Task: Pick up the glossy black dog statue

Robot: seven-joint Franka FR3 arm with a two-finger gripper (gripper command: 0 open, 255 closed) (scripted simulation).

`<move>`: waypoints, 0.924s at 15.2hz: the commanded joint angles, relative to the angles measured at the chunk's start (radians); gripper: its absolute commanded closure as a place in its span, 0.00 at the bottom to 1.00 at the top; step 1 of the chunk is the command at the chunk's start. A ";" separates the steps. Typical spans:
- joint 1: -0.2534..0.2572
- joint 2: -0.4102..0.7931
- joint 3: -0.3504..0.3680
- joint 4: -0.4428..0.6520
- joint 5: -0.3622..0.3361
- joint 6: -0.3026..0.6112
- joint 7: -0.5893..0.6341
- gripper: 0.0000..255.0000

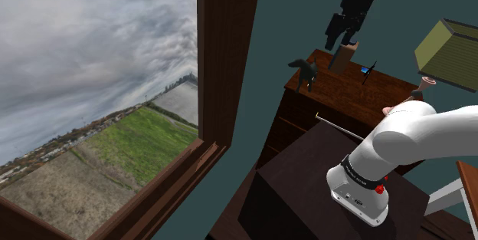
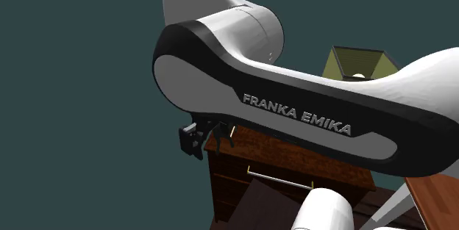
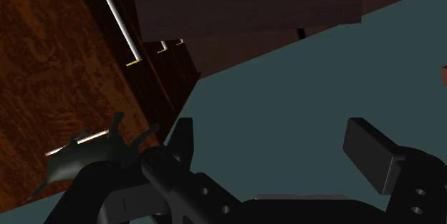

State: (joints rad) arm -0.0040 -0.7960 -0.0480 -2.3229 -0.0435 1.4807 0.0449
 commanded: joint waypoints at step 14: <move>-0.112 0.353 -0.104 0.019 -0.073 0.340 0.083 0.00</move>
State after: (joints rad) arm -0.1099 -0.4793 -0.1460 -2.3179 -0.1146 1.7971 0.1185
